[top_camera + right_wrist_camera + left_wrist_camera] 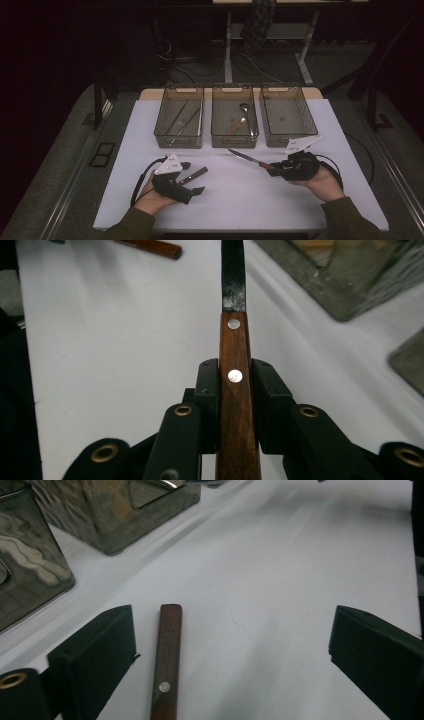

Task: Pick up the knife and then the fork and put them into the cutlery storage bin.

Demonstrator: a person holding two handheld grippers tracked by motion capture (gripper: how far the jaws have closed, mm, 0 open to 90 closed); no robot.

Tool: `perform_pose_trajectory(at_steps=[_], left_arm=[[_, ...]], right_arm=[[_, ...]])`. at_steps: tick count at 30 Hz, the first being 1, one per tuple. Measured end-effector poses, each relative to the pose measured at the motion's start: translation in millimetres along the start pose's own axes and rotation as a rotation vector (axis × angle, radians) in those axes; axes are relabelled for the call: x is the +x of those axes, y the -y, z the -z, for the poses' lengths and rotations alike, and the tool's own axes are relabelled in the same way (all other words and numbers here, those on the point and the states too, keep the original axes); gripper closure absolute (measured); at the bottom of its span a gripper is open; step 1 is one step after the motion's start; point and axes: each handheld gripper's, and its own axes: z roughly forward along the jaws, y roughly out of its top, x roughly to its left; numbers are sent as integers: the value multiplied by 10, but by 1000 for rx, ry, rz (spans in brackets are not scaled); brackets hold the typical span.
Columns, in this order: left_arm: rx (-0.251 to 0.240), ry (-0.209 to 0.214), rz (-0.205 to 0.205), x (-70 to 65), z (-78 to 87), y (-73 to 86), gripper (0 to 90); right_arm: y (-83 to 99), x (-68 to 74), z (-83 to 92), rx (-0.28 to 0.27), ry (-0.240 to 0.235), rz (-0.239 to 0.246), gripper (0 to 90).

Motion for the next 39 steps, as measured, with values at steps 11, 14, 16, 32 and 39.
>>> perform_pose_trajectory(at_steps=[11, 14, 16, 32, 39], left_arm=[[15, -2, 8, -3, -20, 22, 0], [18, 0, 8, -9, -24, 19, 0], [21, 0, 5, -14, -29, 16, 0], [13, 10, -14, -39, -30, 9, 0], [11, 13, -20, -43, -28, 5, 0]], right_arm=[[-46, -169, 238, -58, 79, -76, 749], [-53, -220, 314, -78, 99, -103, 749], [-59, -262, 355, -91, 115, -119, 749], [-267, -705, 637, -145, 270, -225, 749], [-332, -947, 647, -129, 352, -280, 749]])
